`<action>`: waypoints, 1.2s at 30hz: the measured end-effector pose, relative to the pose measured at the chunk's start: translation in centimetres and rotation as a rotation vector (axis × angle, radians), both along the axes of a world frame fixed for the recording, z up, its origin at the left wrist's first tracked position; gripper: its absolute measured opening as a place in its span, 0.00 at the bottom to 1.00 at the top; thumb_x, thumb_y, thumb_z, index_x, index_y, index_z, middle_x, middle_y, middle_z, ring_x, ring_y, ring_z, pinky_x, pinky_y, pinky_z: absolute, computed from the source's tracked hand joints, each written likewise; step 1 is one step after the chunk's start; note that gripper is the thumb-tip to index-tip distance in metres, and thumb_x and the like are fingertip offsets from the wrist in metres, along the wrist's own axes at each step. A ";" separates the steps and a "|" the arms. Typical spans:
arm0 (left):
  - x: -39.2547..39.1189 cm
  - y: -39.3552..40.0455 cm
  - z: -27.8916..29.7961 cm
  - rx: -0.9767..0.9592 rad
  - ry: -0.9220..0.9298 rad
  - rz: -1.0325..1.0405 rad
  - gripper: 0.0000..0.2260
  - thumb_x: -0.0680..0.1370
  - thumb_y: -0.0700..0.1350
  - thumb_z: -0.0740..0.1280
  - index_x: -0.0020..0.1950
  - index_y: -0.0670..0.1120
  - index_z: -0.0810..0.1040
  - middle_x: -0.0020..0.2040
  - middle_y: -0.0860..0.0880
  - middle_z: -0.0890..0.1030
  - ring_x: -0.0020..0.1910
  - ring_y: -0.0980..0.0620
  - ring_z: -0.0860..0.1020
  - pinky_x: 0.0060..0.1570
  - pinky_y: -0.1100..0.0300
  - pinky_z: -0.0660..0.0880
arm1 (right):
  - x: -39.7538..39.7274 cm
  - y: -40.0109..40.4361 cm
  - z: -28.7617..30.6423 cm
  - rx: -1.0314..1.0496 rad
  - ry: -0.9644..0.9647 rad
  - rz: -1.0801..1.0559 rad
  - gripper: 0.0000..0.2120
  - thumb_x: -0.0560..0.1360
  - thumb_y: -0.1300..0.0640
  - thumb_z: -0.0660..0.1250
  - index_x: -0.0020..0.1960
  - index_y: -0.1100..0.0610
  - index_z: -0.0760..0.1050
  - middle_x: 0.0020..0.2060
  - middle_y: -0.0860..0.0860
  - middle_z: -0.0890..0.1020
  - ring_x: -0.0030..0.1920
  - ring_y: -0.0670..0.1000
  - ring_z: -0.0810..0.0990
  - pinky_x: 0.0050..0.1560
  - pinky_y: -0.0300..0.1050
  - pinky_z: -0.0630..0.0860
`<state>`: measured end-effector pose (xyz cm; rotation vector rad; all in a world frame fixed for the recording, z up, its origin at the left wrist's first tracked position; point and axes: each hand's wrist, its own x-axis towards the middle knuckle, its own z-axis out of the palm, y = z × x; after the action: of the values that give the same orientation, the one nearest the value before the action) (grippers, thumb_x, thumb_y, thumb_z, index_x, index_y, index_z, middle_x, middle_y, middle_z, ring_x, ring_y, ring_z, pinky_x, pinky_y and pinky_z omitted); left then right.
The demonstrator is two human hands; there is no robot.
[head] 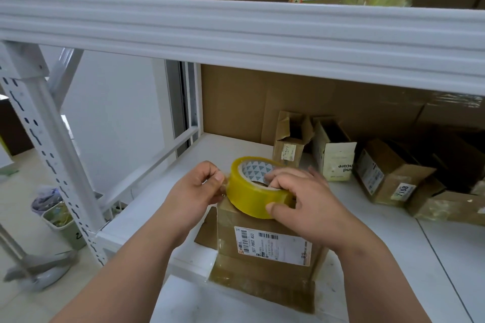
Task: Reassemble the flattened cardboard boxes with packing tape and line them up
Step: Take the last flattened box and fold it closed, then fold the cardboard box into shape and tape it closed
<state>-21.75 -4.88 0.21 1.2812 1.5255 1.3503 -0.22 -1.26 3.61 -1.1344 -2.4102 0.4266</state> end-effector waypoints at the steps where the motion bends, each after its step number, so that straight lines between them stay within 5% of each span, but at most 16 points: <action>1: 0.1 0.1 -0.2 0.002 0.009 0.019 0.10 0.84 0.44 0.60 0.44 0.45 0.75 0.46 0.41 0.83 0.48 0.45 0.82 0.58 0.46 0.79 | 0.0 0.1 0.1 0.015 -0.013 0.010 0.08 0.74 0.43 0.66 0.46 0.47 0.74 0.57 0.36 0.76 0.64 0.37 0.67 0.77 0.51 0.44; 4: 0.5 0.2 -0.6 0.009 0.050 0.092 0.11 0.84 0.46 0.59 0.47 0.42 0.75 0.47 0.42 0.83 0.48 0.45 0.83 0.57 0.46 0.79 | -0.3 0.8 0.1 0.017 -0.009 0.004 0.16 0.72 0.34 0.65 0.40 0.46 0.70 0.44 0.40 0.76 0.54 0.35 0.68 0.74 0.52 0.52; 9: 1.5 -0.1 -0.5 0.054 0.075 0.206 0.12 0.85 0.44 0.58 0.45 0.40 0.75 0.44 0.43 0.83 0.41 0.55 0.84 0.53 0.50 0.80 | 0.0 1.1 0.5 -0.084 0.136 -0.074 0.20 0.64 0.33 0.72 0.39 0.48 0.72 0.42 0.41 0.77 0.61 0.49 0.63 0.54 0.48 0.68; 18: 2.8 0.0 0.1 0.048 0.195 0.256 0.13 0.84 0.44 0.57 0.45 0.40 0.74 0.38 0.50 0.84 0.44 0.52 0.85 0.56 0.42 0.78 | 3.5 0.9 2.1 -0.061 -0.007 0.030 0.09 0.70 0.42 0.70 0.44 0.46 0.74 0.39 0.44 0.76 0.54 0.52 0.69 0.45 0.44 0.67; 23: 2.6 0.0 -0.1 0.046 0.155 0.240 0.13 0.85 0.43 0.57 0.45 0.37 0.73 0.36 0.50 0.82 0.45 0.51 0.85 0.56 0.44 0.78 | 4.6 1.3 1.8 -0.086 -0.002 -0.032 0.18 0.65 0.33 0.71 0.41 0.46 0.74 0.36 0.46 0.77 0.50 0.52 0.72 0.38 0.43 0.64; 26: 2.1 0.3 -0.4 0.038 0.054 0.229 0.13 0.85 0.42 0.56 0.45 0.36 0.71 0.41 0.45 0.81 0.46 0.47 0.85 0.53 0.48 0.79 | 4.6 1.3 1.3 -0.066 -0.021 -0.020 0.21 0.62 0.29 0.68 0.40 0.45 0.73 0.33 0.44 0.74 0.48 0.50 0.73 0.41 0.44 0.65; 31: 0.9 0.9 -0.6 -0.006 -0.134 0.178 0.12 0.85 0.42 0.55 0.49 0.35 0.71 0.47 0.39 0.78 0.45 0.46 0.86 0.40 0.61 0.81 | 4.3 1.1 1.0 -0.009 -0.107 0.038 0.12 0.71 0.45 0.72 0.38 0.49 0.71 0.36 0.42 0.75 0.46 0.39 0.72 0.66 0.46 0.59; 36: 0.1 1.8 -0.1 -0.016 -0.252 0.140 0.10 0.86 0.43 0.54 0.49 0.40 0.70 0.45 0.39 0.76 0.42 0.41 0.86 0.39 0.54 0.80 | 3.8 1.0 1.4 -0.136 0.011 -0.089 0.11 0.70 0.35 0.69 0.45 0.39 0.73 0.41 0.40 0.77 0.55 0.50 0.70 0.45 0.45 0.67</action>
<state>-21.66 -3.04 0.16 0.9664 1.4673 1.5220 3.56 -0.23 5.02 -1.2885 -2.3404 0.5728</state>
